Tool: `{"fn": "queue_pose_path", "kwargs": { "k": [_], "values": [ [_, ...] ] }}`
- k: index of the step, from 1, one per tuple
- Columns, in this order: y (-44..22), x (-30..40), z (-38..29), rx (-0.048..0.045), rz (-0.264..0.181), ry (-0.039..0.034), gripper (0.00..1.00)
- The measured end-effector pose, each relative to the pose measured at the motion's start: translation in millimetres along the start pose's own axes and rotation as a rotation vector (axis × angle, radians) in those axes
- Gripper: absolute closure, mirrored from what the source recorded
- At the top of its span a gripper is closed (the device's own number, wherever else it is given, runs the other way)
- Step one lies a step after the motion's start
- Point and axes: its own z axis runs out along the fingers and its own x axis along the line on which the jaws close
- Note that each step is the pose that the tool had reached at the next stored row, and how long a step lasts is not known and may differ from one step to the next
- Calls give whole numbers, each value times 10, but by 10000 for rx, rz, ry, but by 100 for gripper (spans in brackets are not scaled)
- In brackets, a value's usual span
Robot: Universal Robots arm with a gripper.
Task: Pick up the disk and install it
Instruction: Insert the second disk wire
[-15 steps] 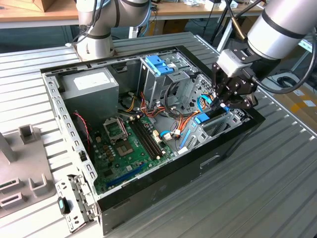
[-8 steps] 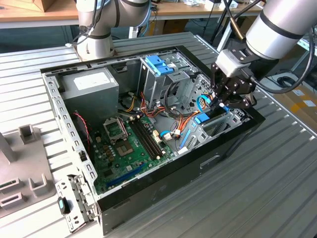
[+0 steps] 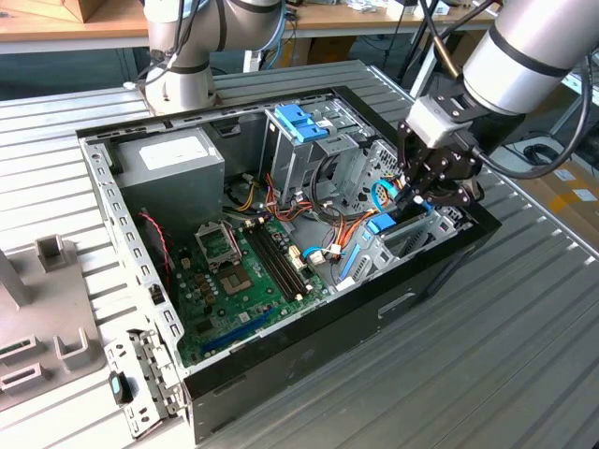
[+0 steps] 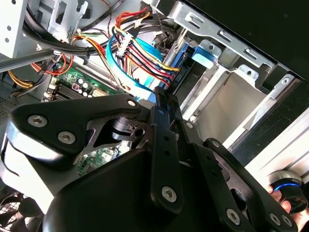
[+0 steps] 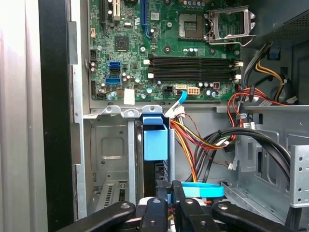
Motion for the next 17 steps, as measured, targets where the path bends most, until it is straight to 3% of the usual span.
{"fn": "queue_pose_path", "kwargs": {
  "k": [17],
  "values": [
    [-11, 11, 11, -5, -43, 9, 84]
  ]
}}
